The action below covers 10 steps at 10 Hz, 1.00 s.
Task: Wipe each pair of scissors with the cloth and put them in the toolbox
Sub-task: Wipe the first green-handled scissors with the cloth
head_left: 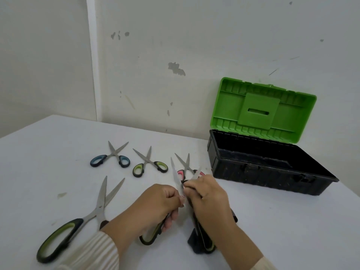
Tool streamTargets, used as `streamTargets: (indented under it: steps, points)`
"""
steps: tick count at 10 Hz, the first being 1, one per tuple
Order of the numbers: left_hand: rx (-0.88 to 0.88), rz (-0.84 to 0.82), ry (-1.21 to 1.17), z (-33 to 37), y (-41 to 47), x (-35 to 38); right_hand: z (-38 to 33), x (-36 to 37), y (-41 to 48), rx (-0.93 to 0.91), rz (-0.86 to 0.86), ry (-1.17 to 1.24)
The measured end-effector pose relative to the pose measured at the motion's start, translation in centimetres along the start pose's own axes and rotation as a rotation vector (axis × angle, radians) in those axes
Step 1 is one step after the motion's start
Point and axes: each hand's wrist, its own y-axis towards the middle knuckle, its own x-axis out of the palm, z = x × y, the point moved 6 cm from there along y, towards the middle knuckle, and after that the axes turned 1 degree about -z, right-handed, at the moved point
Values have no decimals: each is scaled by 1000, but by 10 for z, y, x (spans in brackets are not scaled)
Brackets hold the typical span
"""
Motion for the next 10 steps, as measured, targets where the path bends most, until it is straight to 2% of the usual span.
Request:
streamTargets:
  steps: [1, 2, 3, 4, 5, 7, 8, 9, 10]
  points:
    - [15, 10, 15, -1, 0, -4, -3, -2, 0, -40, 13, -93]
    - [7, -19, 42, -2, 1, -4, 6, -5, 2, 43, 39, 16]
    - [-5, -15, 48, -3, 2, -6, 3, 3, -3, 15, -44, 87]
    - [-2, -35, 66, 0, 1, -4, 15, -9, 4, 103, 66, 132]
    - [3, -26, 65, 0, 1, -4, 5, 0, -3, 33, -19, 51]
    - [35, -8, 117, 3, 2, -5, 10, -5, 3, 79, 47, 14]
    - [38, 1, 130, 3, 2, -8, -4, 9, -6, -3, -46, 30]
    - [29, -47, 215, 3, 1, -7, 29, -13, 6, 192, 135, 82]
    - [2, -87, 199, 2, -1, -3, 57, -51, 4, 349, 371, 109]
